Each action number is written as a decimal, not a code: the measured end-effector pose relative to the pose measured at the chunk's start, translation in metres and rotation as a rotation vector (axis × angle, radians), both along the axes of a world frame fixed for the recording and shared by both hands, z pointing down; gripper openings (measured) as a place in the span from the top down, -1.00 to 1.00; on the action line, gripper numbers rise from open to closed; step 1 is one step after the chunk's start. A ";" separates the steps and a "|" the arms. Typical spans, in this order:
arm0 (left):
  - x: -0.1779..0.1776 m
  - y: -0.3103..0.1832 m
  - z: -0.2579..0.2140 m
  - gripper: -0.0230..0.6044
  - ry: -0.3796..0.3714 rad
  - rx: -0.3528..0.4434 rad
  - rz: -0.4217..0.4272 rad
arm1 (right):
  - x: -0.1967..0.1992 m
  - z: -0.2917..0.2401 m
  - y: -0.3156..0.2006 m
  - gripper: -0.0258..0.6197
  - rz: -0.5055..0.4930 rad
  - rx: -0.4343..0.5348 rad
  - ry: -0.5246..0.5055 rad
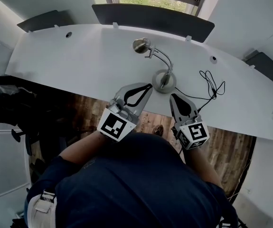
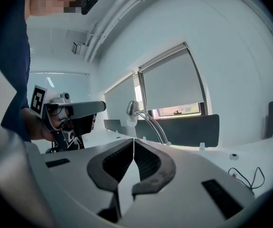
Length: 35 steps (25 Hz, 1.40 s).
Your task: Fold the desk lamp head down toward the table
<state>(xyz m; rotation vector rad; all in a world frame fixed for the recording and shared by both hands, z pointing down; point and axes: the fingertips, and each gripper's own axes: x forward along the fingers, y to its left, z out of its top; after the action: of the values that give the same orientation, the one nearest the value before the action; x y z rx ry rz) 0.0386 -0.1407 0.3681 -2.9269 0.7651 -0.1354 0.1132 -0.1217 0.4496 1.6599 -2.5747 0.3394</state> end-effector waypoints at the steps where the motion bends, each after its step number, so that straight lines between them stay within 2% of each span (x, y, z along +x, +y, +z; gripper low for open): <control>1: 0.002 -0.003 0.001 0.90 -0.004 -0.003 -0.005 | 0.003 0.003 -0.003 0.88 -0.004 -0.002 0.004; 8: 0.012 -0.019 0.009 0.89 -0.052 0.013 -0.044 | 0.017 0.022 -0.021 0.87 -0.017 -0.035 0.006; 16: 0.016 -0.037 0.018 0.72 -0.109 0.038 -0.084 | 0.023 0.041 -0.038 0.68 -0.024 -0.064 0.023; 21: 0.016 -0.049 0.014 0.67 -0.137 0.087 -0.108 | 0.025 0.050 -0.050 0.60 -0.014 -0.082 0.030; 35: 0.028 -0.081 0.022 0.57 -0.334 0.233 -0.180 | 0.034 0.089 -0.092 0.43 -0.013 -0.120 0.138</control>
<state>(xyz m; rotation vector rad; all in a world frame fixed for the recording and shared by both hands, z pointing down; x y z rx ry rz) 0.0668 -0.2221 0.3902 -2.5226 0.9141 -0.4999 0.1468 -0.2137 0.5389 1.5671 -2.4150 0.3568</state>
